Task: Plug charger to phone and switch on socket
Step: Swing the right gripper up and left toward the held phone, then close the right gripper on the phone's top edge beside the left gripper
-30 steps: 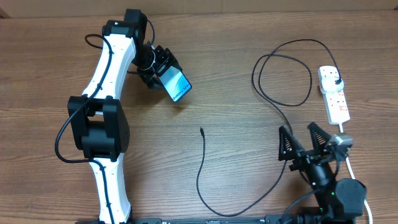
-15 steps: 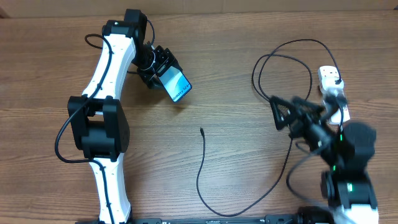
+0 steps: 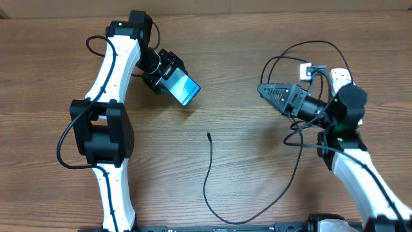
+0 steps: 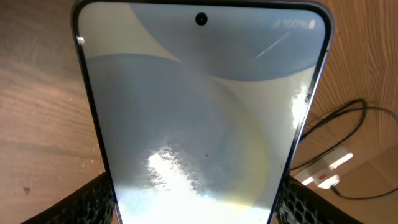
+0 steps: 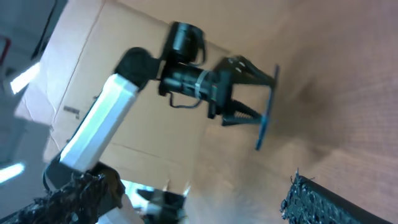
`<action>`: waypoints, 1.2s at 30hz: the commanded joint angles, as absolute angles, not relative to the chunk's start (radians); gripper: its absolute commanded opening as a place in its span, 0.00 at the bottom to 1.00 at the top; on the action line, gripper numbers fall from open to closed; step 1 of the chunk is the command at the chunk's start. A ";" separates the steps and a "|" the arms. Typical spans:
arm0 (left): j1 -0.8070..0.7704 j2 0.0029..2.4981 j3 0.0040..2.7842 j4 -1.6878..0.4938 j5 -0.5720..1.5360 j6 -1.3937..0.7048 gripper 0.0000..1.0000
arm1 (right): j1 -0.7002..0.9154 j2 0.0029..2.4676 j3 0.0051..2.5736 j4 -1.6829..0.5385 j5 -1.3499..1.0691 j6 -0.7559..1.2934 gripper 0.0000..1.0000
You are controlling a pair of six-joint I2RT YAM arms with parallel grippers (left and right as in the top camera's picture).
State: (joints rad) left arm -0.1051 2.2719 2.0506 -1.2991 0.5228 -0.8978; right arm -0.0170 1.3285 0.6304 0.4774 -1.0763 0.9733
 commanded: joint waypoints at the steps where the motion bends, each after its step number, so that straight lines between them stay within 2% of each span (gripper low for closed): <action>1: -0.125 2.255 2.084 -1.305 0.553 -0.952 0.04 | -0.005 1.388 0.648 0.460 -1.066 1.047 0.97; 6: -0.153 2.255 2.084 -1.312 0.540 -0.986 0.04 | 0.052 1.452 0.648 0.351 -0.947 1.008 0.97; 19: -0.250 2.255 2.084 -1.311 0.504 -1.149 0.04 | 0.241 1.482 0.648 0.331 -0.674 0.932 0.97; 27: -0.313 2.255 2.084 -1.308 0.475 -1.184 0.04 | 0.302 1.482 0.648 0.295 -0.539 0.908 0.97; 36: -0.383 2.255 2.084 -1.304 0.493 -1.240 0.04 | 0.321 1.482 0.648 0.273 -0.500 0.908 0.97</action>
